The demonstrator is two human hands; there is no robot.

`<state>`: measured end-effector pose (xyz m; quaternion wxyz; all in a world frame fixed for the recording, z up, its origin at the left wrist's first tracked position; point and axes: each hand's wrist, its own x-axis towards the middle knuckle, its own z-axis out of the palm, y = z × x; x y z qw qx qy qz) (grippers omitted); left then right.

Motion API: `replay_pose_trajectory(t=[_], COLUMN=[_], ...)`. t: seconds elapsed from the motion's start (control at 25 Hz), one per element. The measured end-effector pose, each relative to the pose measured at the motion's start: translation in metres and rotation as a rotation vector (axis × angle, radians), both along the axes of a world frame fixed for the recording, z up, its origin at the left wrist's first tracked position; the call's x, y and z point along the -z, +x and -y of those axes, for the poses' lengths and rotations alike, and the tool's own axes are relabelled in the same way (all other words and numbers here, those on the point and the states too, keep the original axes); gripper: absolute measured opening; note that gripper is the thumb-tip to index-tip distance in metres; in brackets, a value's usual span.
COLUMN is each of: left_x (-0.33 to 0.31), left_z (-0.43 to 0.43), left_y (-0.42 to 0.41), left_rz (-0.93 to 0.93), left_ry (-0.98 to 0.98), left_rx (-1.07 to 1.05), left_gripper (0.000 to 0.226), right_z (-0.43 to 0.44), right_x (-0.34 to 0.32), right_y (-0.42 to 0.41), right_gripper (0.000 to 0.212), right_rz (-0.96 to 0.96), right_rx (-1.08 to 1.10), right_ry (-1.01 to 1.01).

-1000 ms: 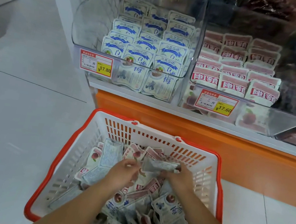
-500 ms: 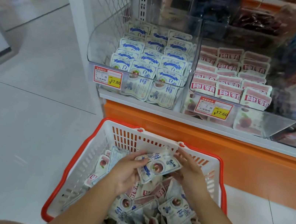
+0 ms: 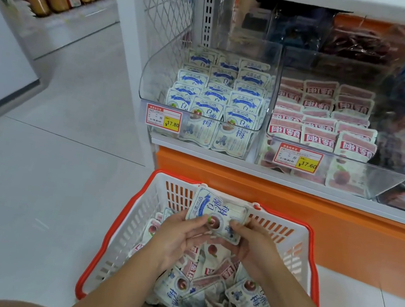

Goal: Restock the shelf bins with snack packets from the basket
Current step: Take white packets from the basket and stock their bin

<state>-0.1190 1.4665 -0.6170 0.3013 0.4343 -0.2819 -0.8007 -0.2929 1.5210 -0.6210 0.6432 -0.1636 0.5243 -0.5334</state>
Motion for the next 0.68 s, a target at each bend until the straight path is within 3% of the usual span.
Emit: replay_pose_trajectory(t=[0.12,0.24,0.48,0.56,0.6,0.68], left_x=[-0.017,-0.053,-0.128,-0.151,-0.159,-0.167], left_z=[0.010,0.027,0.054,0.069,0.080,0.107], left_y=[0.014,0.024,0.042,0.052,0.058,0.073], left_rz=[0.183,0.336,0.411,0.404,0.420,0.508], left_ry=[-0.152,-0.328,-0.617,-0.688,-0.720,-0.804], left_rx=[0.079,0.219,0.322,0.262,0.174,-0.085], left_gripper=[0.038,0.030,0.031,0.034,0.032,0.019], right_z=[0.002,0.009,0.030,0.042,0.049,0.069], right_x=[-0.016,-0.047,-0.099,-0.121,-0.133,-0.161], right_y=[0.000,0.004,0.025,0.029,0.031,0.033], right_gripper=[0.039,0.031,0.028,0.038,0.046,0.041], right_rz=[-0.115,-0.351,-0.514,-0.576,-0.589,-0.591], right_rx=[-0.189,-0.305,-0.336,-0.336,-0.328,-0.232], right_ry=[-0.033,-0.083,-0.252,-0.298,-0.317,-0.350])
